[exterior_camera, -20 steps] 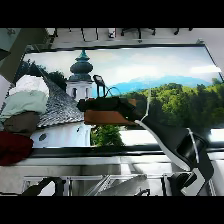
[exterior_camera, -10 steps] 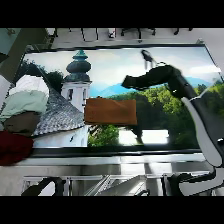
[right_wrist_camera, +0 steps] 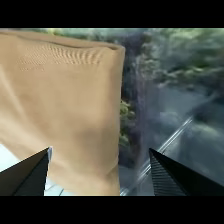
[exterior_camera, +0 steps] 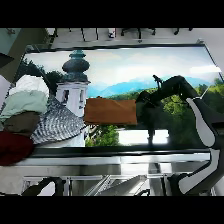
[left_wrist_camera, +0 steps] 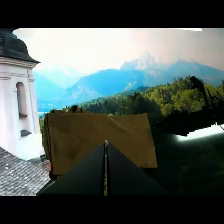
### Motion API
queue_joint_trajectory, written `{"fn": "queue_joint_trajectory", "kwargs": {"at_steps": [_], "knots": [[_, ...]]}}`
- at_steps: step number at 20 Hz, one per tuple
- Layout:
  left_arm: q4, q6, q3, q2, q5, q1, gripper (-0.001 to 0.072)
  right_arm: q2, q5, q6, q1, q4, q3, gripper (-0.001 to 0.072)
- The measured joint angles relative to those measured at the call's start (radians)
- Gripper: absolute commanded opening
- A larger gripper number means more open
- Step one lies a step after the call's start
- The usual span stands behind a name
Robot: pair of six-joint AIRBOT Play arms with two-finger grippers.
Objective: Fold the shirts.
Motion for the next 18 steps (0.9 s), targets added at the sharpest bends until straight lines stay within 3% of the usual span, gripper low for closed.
{"fn": "queue_joint_trajectory", "kwargs": {"at_steps": [5,6,8,13,18], "knots": [[-0.001,-0.008,0.0,-0.001,0.021,0.0,0.0014,-0.087,-0.017,-0.034,0.039,0.088,-0.003,0.0676],[-0.001,-0.011,0.0,-0.001,0.024,0.0,0.0014,-0.093,-0.014,-0.038,0.051,0.091,-0.003,0.0489],[-0.001,-0.012,0.0,-0.001,0.025,0.0,0.0014,-0.106,0.007,-0.044,0.077,0.086,-0.006,0.0017],[-0.002,-0.018,0.0,-0.001,0.031,-0.001,0.0015,-0.085,0.026,-0.048,0.09,0.1,0.027,0.0021],[-0.002,-0.019,0.0,0.0,0.032,-0.001,0.0014,0.05,0.067,-0.051,-0.082,0.097,0.048,0.0021]]}}
